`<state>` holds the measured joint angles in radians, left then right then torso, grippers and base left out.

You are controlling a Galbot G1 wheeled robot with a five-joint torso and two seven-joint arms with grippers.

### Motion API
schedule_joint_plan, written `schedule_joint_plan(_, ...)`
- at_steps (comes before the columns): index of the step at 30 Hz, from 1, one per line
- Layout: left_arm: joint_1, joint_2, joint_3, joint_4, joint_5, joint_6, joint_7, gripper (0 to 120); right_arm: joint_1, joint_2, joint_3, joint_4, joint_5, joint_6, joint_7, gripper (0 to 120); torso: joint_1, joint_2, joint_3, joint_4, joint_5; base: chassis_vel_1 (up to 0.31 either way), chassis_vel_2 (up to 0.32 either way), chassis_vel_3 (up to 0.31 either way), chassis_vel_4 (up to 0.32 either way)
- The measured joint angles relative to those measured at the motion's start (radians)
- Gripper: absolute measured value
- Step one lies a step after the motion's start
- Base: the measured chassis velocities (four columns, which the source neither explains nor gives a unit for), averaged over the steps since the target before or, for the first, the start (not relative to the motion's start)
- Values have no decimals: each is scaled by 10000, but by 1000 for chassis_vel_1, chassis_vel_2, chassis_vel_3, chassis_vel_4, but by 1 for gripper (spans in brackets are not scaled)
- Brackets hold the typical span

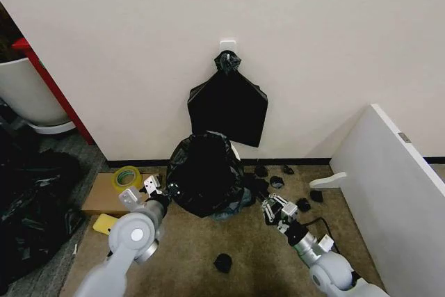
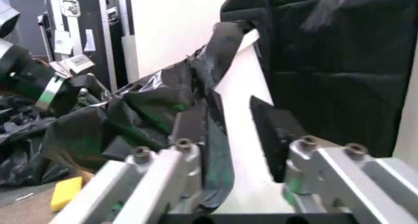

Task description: Place the garbage bag over the trash bin.

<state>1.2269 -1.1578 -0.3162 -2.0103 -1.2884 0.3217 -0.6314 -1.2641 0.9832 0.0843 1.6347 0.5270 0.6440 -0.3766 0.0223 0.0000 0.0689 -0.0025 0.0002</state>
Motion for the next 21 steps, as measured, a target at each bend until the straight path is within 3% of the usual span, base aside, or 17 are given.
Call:
schedule_joint_plan(1, 0, 0, 0, 0, 0, 0, 0, 0, 0, 0, 0, 0, 0, 0, 0, 24, 0, 0, 0, 0, 0, 0, 0, 0, 0)
schedule_joint_plan(7, 77, -31, 11, -54, 45, -1, 2, 0, 45, 95, -94, 38, -286, -196, 218, 51, 0, 0, 0, 0, 0, 0, 0, 0, 0)
schedule_joint_plan(9, 84, -28, 10, -69, 46, -1, 2, 0, 57, 95, -94, 50, -300, -222, 220, 52, 0, 0, 0, 0, 0, 0, 0, 0, 0)
schedule_joint_plan(11, 91, -25, 10, -86, 47, -1, 3, 0, 71, 94, -94, 56, -312, -241, 221, 49, 0, 0, 0, 0, 0, 0, 0, 0, 0)
schedule_joint_plan(15, 152, -28, 7, -151, 70, -1, 3, 0, 104, 51, -77, 70, -298, -273, 222, 27, 0, 0, 0, 0, 0, 0, 0, 0, 0)
schedule_joint_plan(21, 181, -52, 37, -166, 113, -1, 3, 0, 134, 20, -59, 38, -76, -278, 135, 8, 0, 0, 0, 0, 0, 0, 0, 0, 0)
